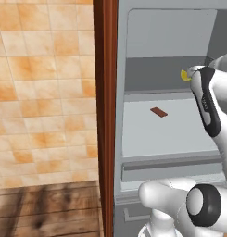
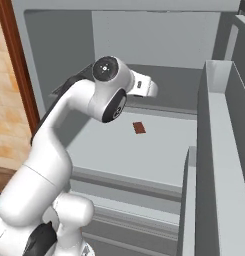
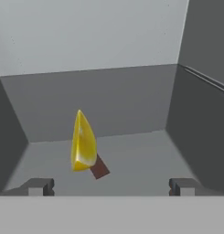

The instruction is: Take the lemon wedge from the fridge and place it on the plate with fish on the dining counter.

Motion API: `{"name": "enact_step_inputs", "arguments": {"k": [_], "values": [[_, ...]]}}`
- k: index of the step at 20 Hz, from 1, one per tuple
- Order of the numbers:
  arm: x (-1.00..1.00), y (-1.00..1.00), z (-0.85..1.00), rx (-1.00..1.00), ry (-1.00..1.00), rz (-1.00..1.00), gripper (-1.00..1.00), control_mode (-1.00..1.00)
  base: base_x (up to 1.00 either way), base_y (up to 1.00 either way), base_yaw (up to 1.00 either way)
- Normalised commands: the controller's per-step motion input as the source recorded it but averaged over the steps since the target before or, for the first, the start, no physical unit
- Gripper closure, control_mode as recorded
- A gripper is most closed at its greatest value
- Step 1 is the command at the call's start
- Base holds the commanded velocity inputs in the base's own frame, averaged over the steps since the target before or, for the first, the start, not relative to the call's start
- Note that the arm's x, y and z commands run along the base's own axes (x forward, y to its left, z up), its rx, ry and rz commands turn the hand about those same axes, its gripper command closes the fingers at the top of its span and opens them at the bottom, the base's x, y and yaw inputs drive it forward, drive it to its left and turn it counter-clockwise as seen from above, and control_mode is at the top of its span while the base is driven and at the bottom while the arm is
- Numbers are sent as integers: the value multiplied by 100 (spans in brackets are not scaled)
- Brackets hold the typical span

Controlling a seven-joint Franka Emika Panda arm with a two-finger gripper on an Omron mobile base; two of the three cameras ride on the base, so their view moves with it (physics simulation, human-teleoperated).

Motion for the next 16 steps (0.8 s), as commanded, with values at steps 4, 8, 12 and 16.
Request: {"name": "enact_step_inputs", "arguments": {"k": [4,8,12,16], "values": [[70,11,-9,0,0,0,-100,-100,0,0,0],[45,0,0,0,0,0,-100,-100,0,0,0],[51,0,-4,0,0,0,-100,-100,0,0,0],[50,0,-14,0,0,0,-100,-100,0,0,0]]}}
